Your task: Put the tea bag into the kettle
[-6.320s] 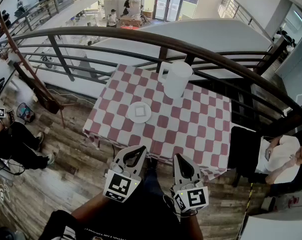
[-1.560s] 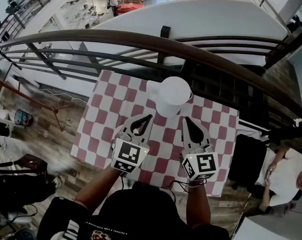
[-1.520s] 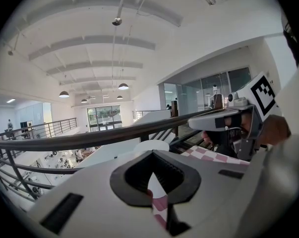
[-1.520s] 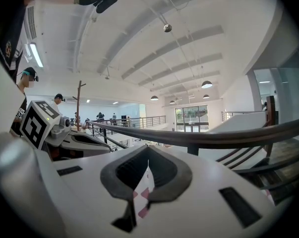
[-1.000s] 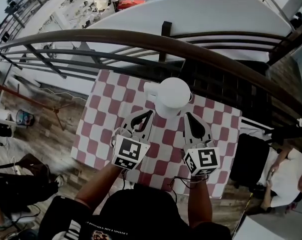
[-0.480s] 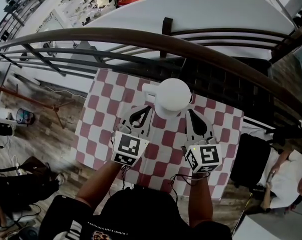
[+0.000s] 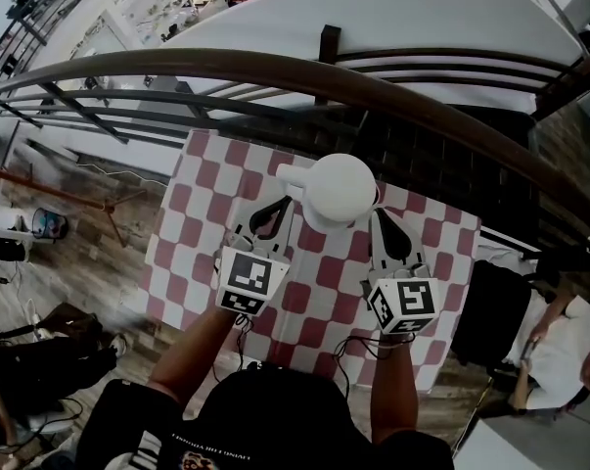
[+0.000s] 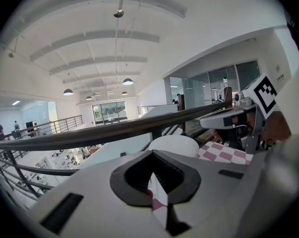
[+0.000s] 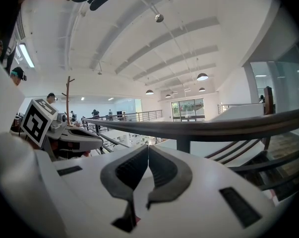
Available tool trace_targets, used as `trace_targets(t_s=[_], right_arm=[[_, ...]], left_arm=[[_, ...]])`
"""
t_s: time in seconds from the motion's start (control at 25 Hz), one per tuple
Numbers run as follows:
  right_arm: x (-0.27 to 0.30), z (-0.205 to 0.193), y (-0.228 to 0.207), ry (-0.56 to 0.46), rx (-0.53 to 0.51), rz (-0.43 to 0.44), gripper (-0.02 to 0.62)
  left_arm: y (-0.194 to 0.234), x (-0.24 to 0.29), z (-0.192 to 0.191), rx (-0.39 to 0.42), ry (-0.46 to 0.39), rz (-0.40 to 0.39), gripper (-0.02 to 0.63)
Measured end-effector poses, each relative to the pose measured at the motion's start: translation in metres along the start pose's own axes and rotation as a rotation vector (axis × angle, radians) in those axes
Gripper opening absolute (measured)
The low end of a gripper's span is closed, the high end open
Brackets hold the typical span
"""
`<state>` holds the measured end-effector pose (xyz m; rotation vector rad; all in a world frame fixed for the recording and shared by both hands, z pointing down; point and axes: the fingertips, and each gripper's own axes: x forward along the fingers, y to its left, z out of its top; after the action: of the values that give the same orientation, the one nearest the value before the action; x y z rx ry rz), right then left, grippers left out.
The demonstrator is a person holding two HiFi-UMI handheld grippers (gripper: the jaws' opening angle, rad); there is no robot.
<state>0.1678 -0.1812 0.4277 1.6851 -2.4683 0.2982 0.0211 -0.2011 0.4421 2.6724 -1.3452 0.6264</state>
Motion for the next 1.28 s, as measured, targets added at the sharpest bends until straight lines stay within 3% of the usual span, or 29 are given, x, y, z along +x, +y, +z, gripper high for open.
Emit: trace_targets(t_s=[1.28], right_arm=[[0.027,-0.011,-0.018,0.026,0.007,-0.005,0.015]], left_arm=[[0.045,0.053,-0.015,-0.029,0.048,0.072,-0.002]])
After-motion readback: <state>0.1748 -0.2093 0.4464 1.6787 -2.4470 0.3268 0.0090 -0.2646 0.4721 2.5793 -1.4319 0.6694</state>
